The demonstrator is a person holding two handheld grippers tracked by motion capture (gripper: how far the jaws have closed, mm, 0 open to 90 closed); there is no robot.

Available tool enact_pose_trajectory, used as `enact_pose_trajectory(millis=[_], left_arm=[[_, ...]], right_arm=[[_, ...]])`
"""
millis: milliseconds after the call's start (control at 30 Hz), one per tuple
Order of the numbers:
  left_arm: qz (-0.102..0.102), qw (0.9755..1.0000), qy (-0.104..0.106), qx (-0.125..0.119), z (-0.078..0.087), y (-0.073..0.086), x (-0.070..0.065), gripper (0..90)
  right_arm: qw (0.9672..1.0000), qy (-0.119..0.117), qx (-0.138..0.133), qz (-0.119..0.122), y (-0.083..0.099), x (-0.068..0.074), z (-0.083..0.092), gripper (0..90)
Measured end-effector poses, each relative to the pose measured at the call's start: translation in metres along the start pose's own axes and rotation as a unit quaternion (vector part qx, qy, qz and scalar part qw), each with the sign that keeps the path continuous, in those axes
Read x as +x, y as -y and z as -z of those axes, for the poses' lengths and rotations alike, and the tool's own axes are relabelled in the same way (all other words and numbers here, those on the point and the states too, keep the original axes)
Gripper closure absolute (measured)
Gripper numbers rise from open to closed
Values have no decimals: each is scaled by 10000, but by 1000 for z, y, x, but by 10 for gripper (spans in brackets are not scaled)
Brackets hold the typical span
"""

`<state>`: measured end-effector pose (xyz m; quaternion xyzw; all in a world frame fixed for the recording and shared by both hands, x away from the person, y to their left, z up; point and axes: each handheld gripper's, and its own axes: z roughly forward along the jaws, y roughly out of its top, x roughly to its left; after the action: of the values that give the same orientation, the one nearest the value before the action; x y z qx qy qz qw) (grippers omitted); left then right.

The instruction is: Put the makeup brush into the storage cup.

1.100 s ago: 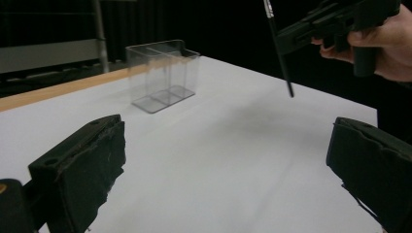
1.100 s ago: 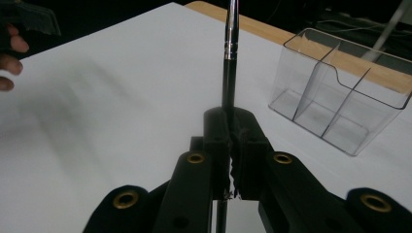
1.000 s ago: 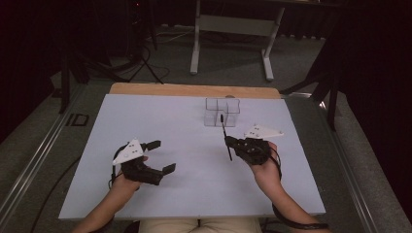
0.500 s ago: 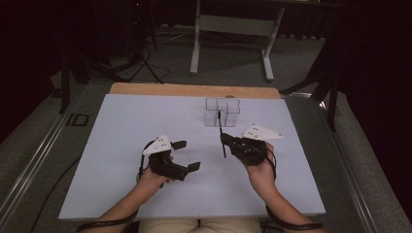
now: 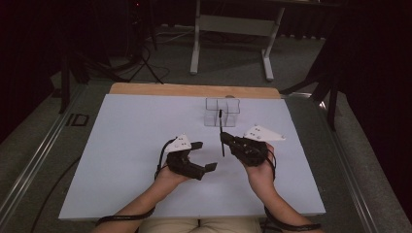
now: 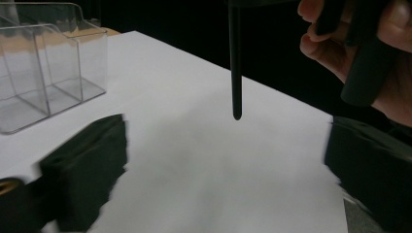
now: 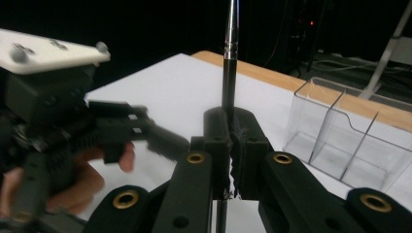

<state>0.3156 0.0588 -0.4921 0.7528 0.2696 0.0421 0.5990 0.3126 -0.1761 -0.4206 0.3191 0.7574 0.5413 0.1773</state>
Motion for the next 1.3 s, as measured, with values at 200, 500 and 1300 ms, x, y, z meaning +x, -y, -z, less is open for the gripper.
enact_pose_trajectory(millis=[200,500,1300], left_arm=[[52,9999,109,-45,-14,0,-3,233],[74,9999,135,-1,-25,-1,-4,567],[-450,9987,8,230,-20,-6,-5,866]], right_arm=[[9999,-66,-94,42,-1,4,1,859],[9999,-100,-112,61,0,7,1,858],[9997,-235,13,4,-12,7,1,745]])
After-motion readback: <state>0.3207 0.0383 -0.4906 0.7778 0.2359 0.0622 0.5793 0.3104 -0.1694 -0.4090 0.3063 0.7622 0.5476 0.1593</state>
